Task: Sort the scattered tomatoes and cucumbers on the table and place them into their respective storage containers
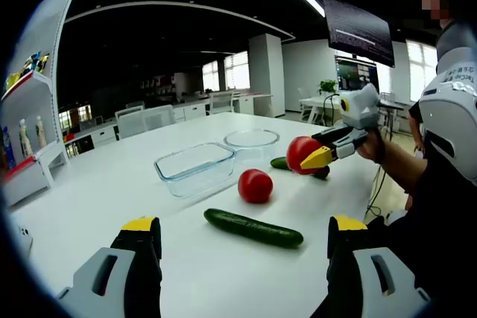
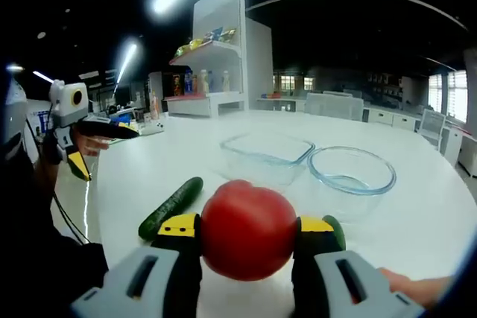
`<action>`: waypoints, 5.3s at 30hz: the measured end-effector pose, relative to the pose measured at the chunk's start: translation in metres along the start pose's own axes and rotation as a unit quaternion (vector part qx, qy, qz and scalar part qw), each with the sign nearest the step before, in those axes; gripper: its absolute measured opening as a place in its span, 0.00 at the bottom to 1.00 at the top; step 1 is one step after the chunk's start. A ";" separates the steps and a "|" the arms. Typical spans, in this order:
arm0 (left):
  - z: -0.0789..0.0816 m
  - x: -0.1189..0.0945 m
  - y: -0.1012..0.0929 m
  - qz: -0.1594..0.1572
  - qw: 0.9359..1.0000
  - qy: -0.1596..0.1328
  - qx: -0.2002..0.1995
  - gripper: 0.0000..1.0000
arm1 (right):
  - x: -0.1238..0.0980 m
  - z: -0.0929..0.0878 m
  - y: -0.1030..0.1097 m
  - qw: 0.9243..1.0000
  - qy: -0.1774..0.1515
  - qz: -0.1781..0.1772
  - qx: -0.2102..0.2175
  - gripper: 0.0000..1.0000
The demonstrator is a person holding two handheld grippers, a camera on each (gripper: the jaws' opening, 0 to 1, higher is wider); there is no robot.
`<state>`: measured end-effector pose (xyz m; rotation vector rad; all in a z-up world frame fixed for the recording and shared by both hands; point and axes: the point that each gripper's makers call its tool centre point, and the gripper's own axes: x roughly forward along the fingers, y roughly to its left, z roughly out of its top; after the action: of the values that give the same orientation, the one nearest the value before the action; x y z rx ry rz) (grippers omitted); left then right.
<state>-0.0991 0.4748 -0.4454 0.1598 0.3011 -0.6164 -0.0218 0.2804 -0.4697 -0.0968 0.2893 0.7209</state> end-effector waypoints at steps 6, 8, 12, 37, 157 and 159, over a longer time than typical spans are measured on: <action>0.002 -0.001 -0.001 0.000 1.000 -0.002 0.001 0.92 | -0.008 0.021 -0.012 1.000 -0.024 -0.017 -0.002 0.43; 0.003 -0.001 -0.002 -0.001 1.000 -0.003 0.001 0.92 | -0.010 0.028 -0.017 0.999 -0.029 -0.023 -0.002 0.43; 0.004 -0.002 -0.002 0.000 1.000 -0.003 0.002 0.92 | -0.011 0.038 -0.024 0.999 -0.040 -0.028 -0.002 0.42; 0.005 -0.002 0.000 0.005 1.000 -0.002 0.003 0.92 | 0.002 0.115 -0.075 0.994 -0.091 -0.066 -0.014 0.42; 0.001 -0.007 0.001 0.009 1.000 -0.001 0.007 0.92 | 0.160 -0.008 -0.194 0.989 0.058 -0.138 0.009 0.48; 0.002 -0.008 0.001 0.009 1.000 -0.003 0.006 0.92 | 0.161 -0.009 -0.194 0.989 0.058 -0.139 0.006 0.48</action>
<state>-0.1045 0.4793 -0.4408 0.1728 0.2897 -0.6015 0.2192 0.2358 -0.5273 -0.1652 0.3824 0.4373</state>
